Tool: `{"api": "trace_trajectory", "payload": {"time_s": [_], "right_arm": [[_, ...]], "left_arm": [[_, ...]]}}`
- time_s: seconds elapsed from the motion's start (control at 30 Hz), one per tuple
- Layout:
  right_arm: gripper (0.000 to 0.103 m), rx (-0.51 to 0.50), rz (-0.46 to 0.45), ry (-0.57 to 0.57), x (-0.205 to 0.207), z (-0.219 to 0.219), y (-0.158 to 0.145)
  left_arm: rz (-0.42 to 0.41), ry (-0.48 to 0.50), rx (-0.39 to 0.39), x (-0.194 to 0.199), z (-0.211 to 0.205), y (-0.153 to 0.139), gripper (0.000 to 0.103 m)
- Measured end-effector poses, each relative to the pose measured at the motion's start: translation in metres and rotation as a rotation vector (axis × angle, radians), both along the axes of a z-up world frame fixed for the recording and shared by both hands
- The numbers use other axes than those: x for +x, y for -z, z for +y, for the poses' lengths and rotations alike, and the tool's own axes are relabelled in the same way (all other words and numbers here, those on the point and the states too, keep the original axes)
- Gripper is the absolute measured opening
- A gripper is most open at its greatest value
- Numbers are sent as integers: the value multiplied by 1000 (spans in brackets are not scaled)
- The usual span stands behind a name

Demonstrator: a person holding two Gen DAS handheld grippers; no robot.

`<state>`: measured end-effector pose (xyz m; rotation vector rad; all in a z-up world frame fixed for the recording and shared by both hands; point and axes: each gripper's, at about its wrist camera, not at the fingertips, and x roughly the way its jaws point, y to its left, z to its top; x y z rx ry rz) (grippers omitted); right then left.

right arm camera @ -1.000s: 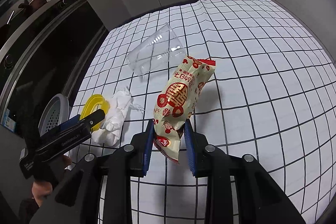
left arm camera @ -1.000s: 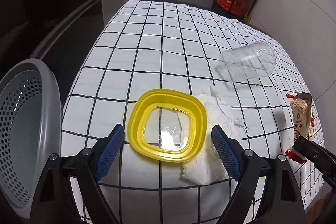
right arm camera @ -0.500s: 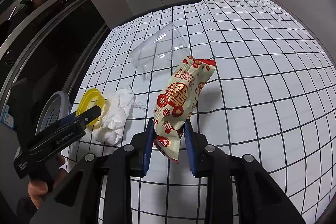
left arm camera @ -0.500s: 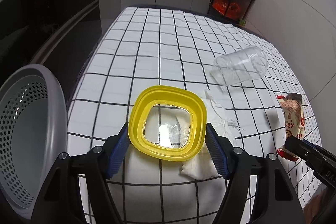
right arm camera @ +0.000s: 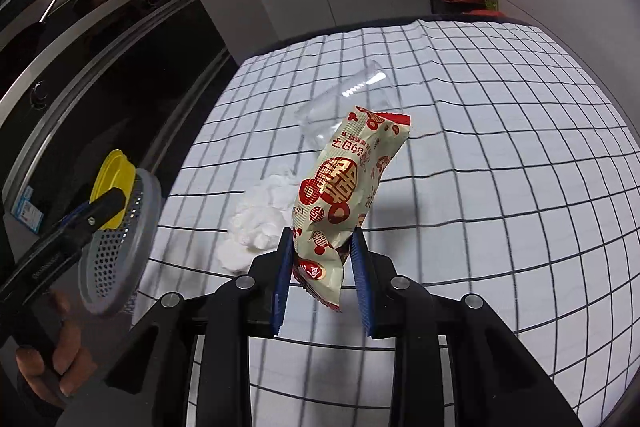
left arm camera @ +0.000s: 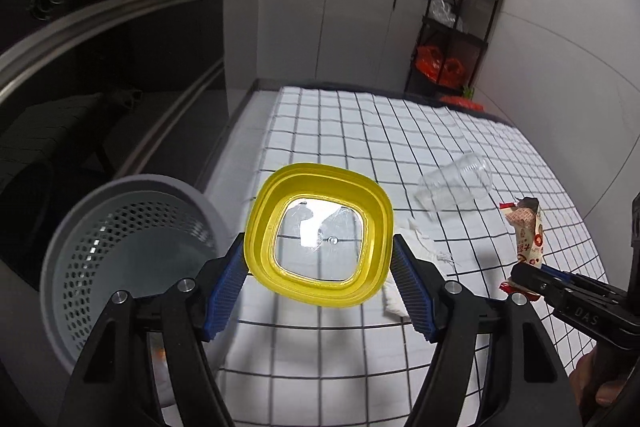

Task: Collect trash
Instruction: 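Carry the lid and wrapper over the basket and open both grippers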

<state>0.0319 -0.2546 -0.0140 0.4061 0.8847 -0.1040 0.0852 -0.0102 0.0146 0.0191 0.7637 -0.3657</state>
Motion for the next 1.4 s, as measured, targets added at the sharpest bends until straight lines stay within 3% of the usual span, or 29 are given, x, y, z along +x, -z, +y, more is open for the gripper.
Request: {"api": "trace_trajectory", "payload": {"time_s": [0.27,0.4,0.63,0.97,1.4], "right_arm": [[28,29,-39,-98,20,57,-17],[28,66,-56,-155,34,95,-19],[28,84,-59,-274,62,163,-21],[28,49,-46,-401,91,232,-20],[29,44,6,-470,108,258,1]], "left_arm": [[-56,-73,62,-10,64,-24,68],[-58,-135,104,-9,102,-22,68],[-16,-224,104,2,150,-7,68],[36,-281,109,3,185,10,68],[85,-297,109,12,201,20,68]]}}
